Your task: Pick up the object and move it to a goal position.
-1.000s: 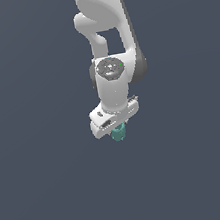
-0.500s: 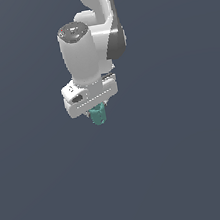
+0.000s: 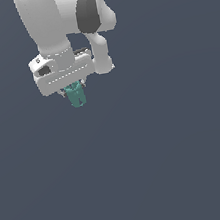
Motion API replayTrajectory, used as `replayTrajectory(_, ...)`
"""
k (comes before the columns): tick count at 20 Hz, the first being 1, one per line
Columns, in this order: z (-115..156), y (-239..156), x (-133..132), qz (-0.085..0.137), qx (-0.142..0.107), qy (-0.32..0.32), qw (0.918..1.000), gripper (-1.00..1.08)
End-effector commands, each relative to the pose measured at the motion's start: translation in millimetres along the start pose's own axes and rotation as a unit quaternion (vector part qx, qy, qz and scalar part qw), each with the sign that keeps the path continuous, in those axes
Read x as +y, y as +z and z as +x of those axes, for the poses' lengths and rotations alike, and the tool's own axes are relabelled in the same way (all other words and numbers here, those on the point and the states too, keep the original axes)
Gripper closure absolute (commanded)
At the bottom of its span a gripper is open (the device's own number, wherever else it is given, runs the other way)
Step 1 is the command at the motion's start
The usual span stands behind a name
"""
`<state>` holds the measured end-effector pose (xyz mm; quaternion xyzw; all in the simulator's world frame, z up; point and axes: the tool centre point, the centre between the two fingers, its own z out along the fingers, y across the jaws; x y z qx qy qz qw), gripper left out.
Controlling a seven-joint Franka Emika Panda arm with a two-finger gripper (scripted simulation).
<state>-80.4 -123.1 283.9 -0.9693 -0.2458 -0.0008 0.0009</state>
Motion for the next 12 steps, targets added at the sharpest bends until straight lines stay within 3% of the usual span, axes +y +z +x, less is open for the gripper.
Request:
replayTrajectory(1, -16, -15, 7, 0.0, 0.0, 0.0, 1.0, 1.08)
replayTrajectory(6, -39, -37, 19, 0.0, 0.0, -0.001, 1.0, 1.08)
replayTrajectory(12, -48, -47, 25, -0.001, -0.001, -0.001, 1.0, 1.08)
